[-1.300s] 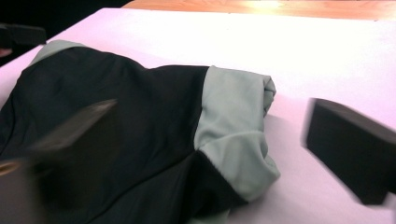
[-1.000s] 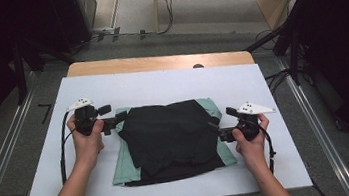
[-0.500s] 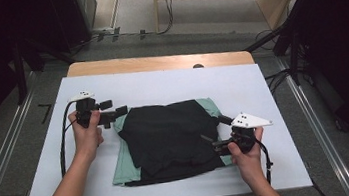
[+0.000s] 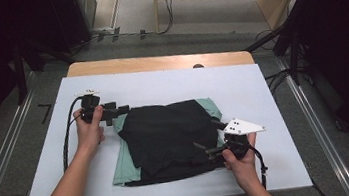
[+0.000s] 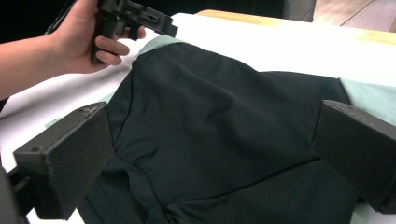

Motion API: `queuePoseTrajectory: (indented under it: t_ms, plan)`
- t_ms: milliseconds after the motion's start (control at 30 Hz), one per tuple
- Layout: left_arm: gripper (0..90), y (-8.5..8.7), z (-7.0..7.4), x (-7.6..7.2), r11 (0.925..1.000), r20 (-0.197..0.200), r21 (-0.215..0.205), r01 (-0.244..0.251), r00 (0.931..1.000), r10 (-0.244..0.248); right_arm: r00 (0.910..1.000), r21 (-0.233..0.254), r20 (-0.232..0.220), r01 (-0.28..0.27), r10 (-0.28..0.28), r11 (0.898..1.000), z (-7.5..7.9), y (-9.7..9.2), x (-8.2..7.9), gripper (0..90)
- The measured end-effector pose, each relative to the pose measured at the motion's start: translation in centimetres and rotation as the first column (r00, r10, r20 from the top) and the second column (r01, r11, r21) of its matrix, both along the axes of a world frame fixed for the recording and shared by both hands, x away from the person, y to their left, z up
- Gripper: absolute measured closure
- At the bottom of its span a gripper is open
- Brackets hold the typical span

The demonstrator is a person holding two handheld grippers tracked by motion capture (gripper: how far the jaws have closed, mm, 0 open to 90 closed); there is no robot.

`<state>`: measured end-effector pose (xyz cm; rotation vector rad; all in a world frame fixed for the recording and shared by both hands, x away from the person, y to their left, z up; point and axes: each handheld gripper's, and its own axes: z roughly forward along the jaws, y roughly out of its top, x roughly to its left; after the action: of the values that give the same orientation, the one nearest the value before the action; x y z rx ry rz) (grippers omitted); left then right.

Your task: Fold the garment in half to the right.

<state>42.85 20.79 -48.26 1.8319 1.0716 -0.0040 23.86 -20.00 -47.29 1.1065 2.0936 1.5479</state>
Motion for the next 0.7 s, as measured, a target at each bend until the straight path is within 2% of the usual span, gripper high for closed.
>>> queuePoseTrajectory:
  t_ms: [167,300,467,600,633,700]
  plan:
    - [21.2,0.4,-0.9,0.6,0.9996,-0.055,-0.026,-0.01,0.9985,0.009,1.0,-0.003,-0.005,-0.006,0.006,1.0,-0.2,0.1,0.0,0.0]
    - [25.1,0.7,-1.5,1.0,0.9989,-0.106,-0.047,0.007,0.9943,-0.012,0.9999,-0.005,-0.008,-0.01,0.01,1.0,-0.4,0.3,0.1,0.0]
    - [28.7,0.4,-1.9,1.1,0.9974,-0.146,-0.069,0.021,0.9888,-0.031,0.9998,-0.017,-0.011,-0.019,0.019,1.0,-0.5,0.6,0.0,0.0]
    - [31.4,-0.2,-2.2,1.1,0.9977,-0.178,-0.058,0.035,0.9831,-0.045,0.9996,-0.016,-0.017,-0.022,0.022,1.0,-0.5,0.8,0.0,0.0]
    - [32.2,-0.2,-2.4,1.2,0.9981,-0.197,-0.054,0.03,0.9797,-0.041,0.9996,-0.016,-0.015,-0.025,0.024,1.0,-0.5,0.8,0.0,0.0]
    - [34.8,0.0,-2.8,1.4,0.9961,-0.223,-0.085,0.025,0.9739,-0.043,0.9995,-0.019,-0.017,-0.026,0.026,0.999,-0.6,0.8,0.0,0.0]
